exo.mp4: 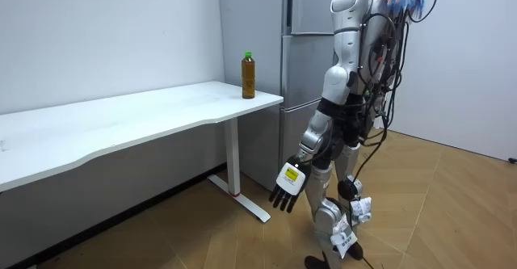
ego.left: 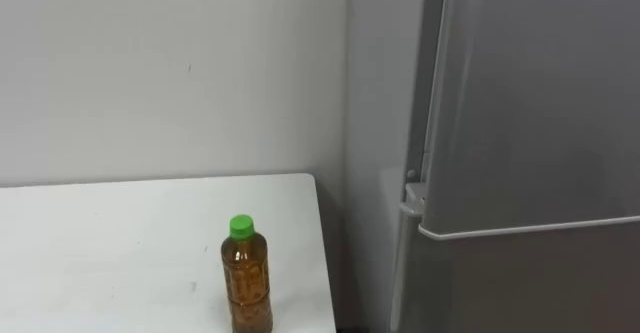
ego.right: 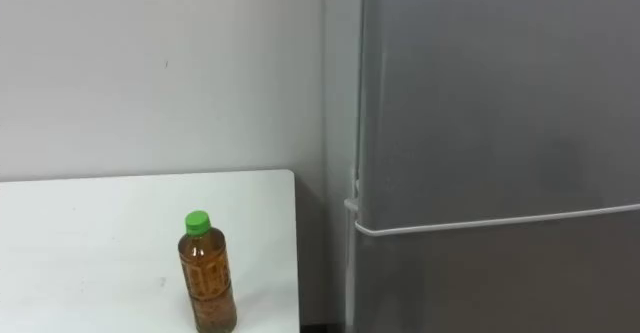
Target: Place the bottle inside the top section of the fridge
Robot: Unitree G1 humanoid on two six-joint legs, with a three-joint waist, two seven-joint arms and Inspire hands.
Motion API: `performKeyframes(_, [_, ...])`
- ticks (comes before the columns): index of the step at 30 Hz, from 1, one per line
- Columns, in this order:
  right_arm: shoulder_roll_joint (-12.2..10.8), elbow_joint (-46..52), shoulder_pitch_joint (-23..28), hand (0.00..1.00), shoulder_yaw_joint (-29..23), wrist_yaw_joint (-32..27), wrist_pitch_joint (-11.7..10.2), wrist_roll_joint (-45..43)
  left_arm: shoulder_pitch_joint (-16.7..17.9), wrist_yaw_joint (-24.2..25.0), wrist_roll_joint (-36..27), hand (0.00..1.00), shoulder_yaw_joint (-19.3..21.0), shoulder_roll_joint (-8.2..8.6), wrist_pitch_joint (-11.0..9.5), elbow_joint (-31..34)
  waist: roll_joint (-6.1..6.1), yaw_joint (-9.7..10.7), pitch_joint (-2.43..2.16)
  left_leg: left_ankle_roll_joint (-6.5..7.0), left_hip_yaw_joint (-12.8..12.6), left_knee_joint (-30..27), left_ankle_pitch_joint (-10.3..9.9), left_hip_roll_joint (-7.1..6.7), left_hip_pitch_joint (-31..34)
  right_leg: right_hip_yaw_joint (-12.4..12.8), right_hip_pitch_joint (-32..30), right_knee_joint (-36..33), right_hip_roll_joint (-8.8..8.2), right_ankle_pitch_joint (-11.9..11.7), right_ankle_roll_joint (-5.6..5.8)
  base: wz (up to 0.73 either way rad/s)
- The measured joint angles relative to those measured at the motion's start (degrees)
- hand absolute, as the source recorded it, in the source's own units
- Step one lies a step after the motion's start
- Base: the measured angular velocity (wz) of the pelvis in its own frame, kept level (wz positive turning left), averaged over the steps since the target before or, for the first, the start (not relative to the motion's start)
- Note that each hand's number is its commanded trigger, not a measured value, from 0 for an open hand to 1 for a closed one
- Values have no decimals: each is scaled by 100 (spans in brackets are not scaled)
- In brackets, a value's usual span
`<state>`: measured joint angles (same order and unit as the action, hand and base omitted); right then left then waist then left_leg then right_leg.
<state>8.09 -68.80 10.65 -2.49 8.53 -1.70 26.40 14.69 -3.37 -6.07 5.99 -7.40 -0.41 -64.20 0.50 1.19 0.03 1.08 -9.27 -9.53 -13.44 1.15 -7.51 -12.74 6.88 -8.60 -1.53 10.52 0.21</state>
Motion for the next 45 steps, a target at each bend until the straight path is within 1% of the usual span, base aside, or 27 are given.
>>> performKeyframes(4, [3, 1, -4, 0, -8, 17, -18, -53, 33, -19, 84, 0, 8, 0, 0, 0, 5, -4, -1, 0, -1, 2, 0, 1, -2, -2, -1, -2, -1, 0, 0, 0])
performKeyframes(7, [5, -1, -38, 0, 2, 16, -20, -48, 64, -47, 77, 0, -53, -2, 0, 0, 9, 2, -1, 0, 11, 1, 0, 0, 4, -15, 2, -2, 0, 0, 0, 0])
performKeyframes(11, [7, -9, -5, 0, 2, 17, -19, -42, 82, -133, 78, 0, -44, -1, 2, 0, 8, -1, 0, 0, 5, 2, 0, 0, 4, -7, 0, 4, 0, 0, 0, 0])
performKeyframes(21, [3, -14, 2, 0, -3, 14, -10, -36, 124, -158, 32, 0, -38, 1, 25, -22, 0, 3, 2, 0, 8, 3, 0, 0, 3, 0, 7, 2, 5, 0, 0, 0])
performKeyframes(29, [-1, -15, -3, 0, -6, -183, 8, -45, 280, -407, -97, 0, 134, -1, 61, -10, 1, -9, 1, 0, 6, -1, 0, 1, -22, -4, 36, 0, -3, 0, 0, 0])
performKeyframes(34, [6, -2, -40, 0, -53, -209, -14, -219, 158, -633, -479, 0, 445, -4, 27, 81, 13, -20, -1, 0, 20, -13, 0, 0, -6, -11, 29, 2, -15, 1, 0, 0])
performKeyframes(36, [24, -1, -37, 0, -84, -211, -14, -218, 114, -679, -659, 0, 597, -6, 13, 241, 66, -58, -24, 0, 21, -12, 0, 0, -10, -11, 26, -2, -30, 1, 0, 0])
performKeyframes(38, [72, 7, -23, 0, -102, -215, -14, -232, 101, -760, -897, 0, 722, -20, -11, 646, 103, -102, -15, 0, 28, -10, 0, -2, -10, -19, 30, -7, -33, 0, 0, 0])
performKeyframes(39, [111, 5, -10, 0, -116, -212, -14, -224, 85, -776, -1086, 0, 752, -33, -44, 821, 111, -130, 0, 1, 39, -8, 0, -6, -15, -30, 43, -7, -34, 1, 2, 0])
performKeyframes(40, [133, 5, -2, 0, -126, -208, -14, -225, 83, -779, -1187, 0, 764, -35, -50, 924, 131, -134, 1, 1, 42, -7, 0, -8, -17, -30, 46, -7, -32, 2, 3, 3])
performKeyframes(41, [172, 5, 4, 0, -174, -208, -16, -228, 83, -779, -1337, 0, 786, -35, -98, 1133, 168, -138, 11, 1, 45, -5, 0, -12, -15, -36, 45, -6, -31, 4, 6, 0])
performKeyframes(43, [191, 8, 17, 0, -263, -209, -20, -227, 92, -810, -1533, 0, 850, -36, -185, 1425, 187, -146, 21, 1, 43, 1, 1, -11, -9, -31, 33, -7, -32, 6, 7, 0])
performKeyframes(44, [190, 15, 35, 0, -314, -210, -20, -232, 117, -893, -1641, 0, 863, -36, -230, 1637, 188, -147, 22, 0, 41, 6, 1, -7, -5, -29, 24, -7, -25, 11, 4, 0])
performKeyframes(45, [190, 22, 54, 0, -334, -211, -20, -239, 118, -926, -1661, 0, 868, -36, -249, 1712, 188, -150, 21, 0, 40, 7, 1, -6, -3, -30, 22, -7, -19, 13, 4, 0])
